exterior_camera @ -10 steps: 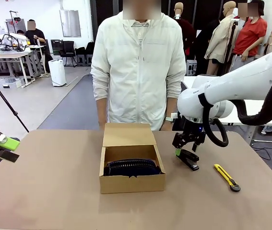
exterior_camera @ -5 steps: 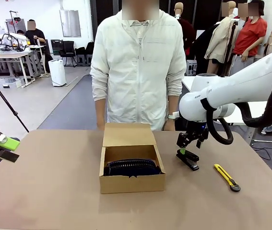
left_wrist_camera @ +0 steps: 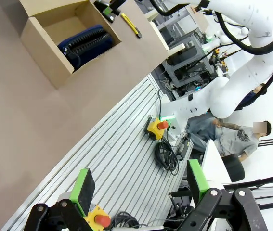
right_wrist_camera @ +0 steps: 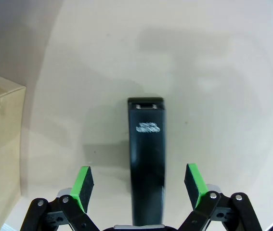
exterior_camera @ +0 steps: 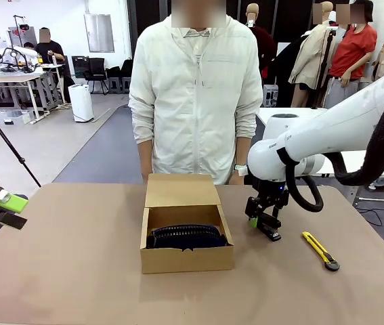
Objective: Pack the items into the box.
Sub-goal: Pick up the item specified by the human and place it in the Mailer Box.
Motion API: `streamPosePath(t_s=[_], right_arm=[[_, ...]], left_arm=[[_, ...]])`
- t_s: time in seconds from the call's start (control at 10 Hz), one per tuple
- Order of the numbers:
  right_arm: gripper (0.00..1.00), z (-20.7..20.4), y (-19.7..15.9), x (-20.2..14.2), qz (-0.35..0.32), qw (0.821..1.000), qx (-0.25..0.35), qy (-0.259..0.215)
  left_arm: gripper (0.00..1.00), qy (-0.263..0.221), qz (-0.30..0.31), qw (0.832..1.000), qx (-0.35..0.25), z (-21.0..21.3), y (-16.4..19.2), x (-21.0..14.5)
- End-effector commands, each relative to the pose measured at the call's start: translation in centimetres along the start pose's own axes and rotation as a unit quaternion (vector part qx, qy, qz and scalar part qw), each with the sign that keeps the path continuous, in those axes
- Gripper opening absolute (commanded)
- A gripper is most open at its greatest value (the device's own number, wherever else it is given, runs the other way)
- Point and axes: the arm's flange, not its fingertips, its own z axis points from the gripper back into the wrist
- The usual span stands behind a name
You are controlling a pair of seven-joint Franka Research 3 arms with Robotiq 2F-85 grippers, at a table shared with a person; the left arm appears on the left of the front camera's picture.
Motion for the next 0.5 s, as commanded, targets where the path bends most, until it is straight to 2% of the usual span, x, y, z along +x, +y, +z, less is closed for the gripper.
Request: streamPosePath(t_s=[0.0,0.2,0.3,0.4], right_arm=[[1.0,-1.78,0.16,0.14,0.012,1.0,-0.009,0.012],[1.0,-1.49,0.04,-0.3,0.029,0.999,-0.017,0.008],[0.4,-1.24,0.14,-0.46,0.029,0.999,-0.017,0.008],[0.0,-1.39,0.21,-0.53,0.029,0.999,-0.015,0.006]], left_arm=[[1.0,-0.004,-0.003,1.0,-0.009,0.05,-0.04,0.06],[1.0,-0.004,-0.003,1.0,-0.009,0.05,-0.04,0.06],[1.0,-0.004,-0.003,1.0,-0.009,0.05,-0.04,0.06],[1.0,-0.004,-0.003,1.0,-0.009,0.05,-0.04,0.06]])
